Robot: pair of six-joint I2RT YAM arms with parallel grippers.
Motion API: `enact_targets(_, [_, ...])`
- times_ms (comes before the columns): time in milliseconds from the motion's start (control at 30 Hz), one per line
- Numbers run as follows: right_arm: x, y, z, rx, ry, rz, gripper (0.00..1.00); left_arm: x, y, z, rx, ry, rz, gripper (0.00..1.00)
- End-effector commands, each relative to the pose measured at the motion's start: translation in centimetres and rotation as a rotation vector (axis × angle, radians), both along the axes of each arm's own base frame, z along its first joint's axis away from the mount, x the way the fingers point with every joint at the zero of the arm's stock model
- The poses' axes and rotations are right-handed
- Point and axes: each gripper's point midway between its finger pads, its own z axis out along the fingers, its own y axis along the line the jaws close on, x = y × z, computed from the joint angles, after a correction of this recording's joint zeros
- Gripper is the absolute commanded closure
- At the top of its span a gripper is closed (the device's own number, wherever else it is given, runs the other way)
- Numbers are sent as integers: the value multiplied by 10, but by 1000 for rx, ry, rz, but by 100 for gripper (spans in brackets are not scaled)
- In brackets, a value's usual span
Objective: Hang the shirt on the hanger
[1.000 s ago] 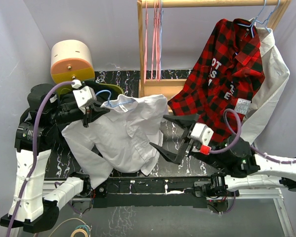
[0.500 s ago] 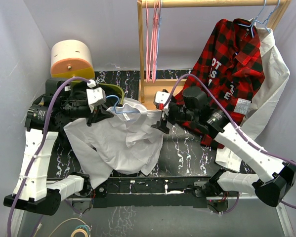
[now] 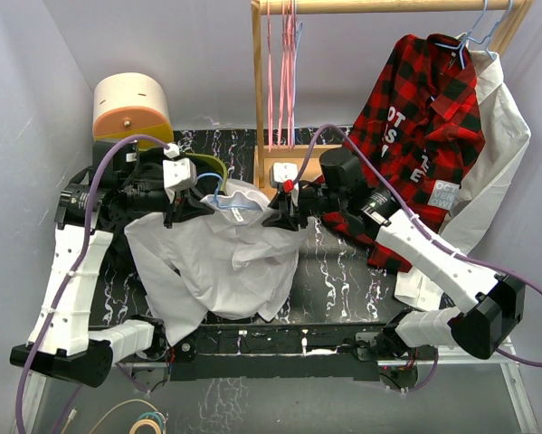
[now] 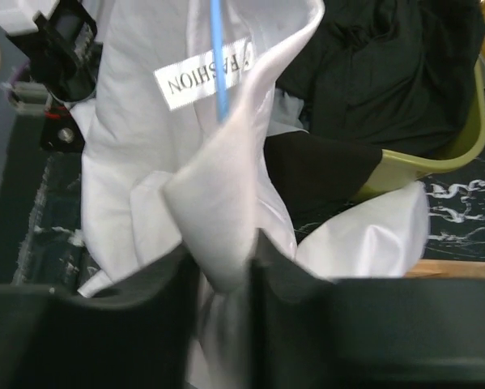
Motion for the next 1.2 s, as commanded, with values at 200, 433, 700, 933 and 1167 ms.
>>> enact_targets(200, [-14,22,63,222,-8,50,92,13,-10,5,-46,-3,-54,100])
enact_targets(433, [-17,56,72,210,41,31,92,19,-14,8,-77,14,-60,100])
enact_targets(700, [-9,62,63,233,53,5,92,24,-13,9,-68,20,-27,99])
enact_targets(933, [-2,11,35,228,152,-317,92,64,31,-27,134,59,358,3])
enact_targets(1167, [-32,-44,4,239,307,-493,92,46,43,-24,169,122,427,3])
